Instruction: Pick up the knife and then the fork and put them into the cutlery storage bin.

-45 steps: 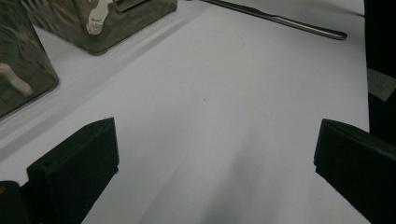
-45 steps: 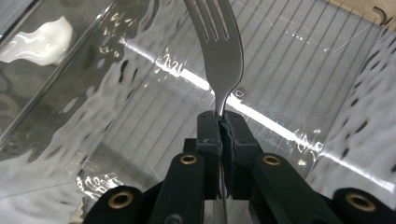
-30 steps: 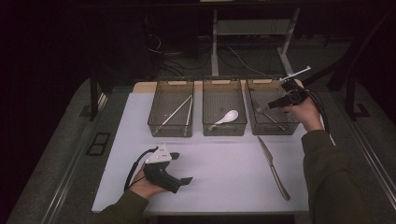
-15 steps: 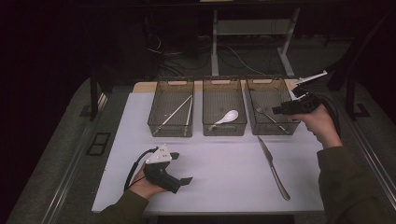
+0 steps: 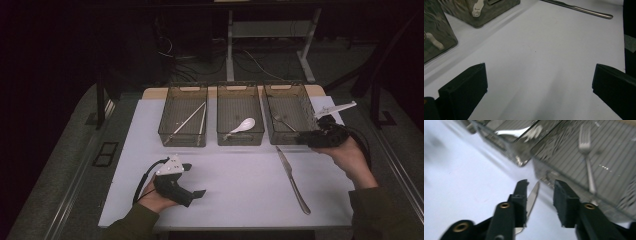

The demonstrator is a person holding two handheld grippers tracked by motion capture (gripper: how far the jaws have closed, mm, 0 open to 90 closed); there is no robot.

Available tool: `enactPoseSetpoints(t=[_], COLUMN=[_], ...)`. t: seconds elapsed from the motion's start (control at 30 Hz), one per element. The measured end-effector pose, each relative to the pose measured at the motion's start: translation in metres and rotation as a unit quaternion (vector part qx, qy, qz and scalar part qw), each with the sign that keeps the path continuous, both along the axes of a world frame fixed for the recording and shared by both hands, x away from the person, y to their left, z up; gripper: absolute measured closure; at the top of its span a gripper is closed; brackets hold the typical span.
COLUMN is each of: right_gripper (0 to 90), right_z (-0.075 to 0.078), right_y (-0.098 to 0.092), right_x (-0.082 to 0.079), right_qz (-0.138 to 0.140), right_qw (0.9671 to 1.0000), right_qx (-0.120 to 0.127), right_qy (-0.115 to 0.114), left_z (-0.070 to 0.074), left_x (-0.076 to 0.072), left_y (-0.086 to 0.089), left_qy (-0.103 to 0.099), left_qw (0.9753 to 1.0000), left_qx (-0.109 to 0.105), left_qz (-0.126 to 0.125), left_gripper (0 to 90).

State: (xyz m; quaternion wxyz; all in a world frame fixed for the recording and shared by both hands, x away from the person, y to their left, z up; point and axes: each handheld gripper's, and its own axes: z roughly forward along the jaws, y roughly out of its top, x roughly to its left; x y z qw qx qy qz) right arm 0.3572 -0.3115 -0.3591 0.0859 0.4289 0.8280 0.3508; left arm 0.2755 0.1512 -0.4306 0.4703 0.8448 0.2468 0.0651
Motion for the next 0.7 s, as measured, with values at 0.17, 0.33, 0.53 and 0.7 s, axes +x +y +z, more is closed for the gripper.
enactPoseSetpoints(t=[0.17,0.33,0.53,0.7], right_gripper=[77.9,89.3,89.5,89.6], right_z=[-0.013,-0.026,-0.038,-0.045], right_y=[0.002,0.004,0.009,0.014], right_x=[-0.017,-0.036,-0.059,-0.074], right_qz=[0.012,0.026,0.053,0.066], right_qw=[0.9999,0.9995,0.9979,0.9968], right_qx=[0.003,-0.007,-0.02,-0.023], right_qy=[0.002,0.016,0.032,0.039], left_z=[0.0,0.0,0.0,0.0], left_x=[0.0,0.0,-0.001,-0.001], left_y=[0.0,0.0,0.0,0.0], left_qy=[0.0,-0.001,-0.001,-0.001], left_qw=[1.0,1.0,1.0,1.0], left_qx=[0.0,0.001,0.003,0.006], left_qz=[-0.001,-0.001,-0.002,-0.003], left_gripper=[0.0,0.0,0.0,0.0])
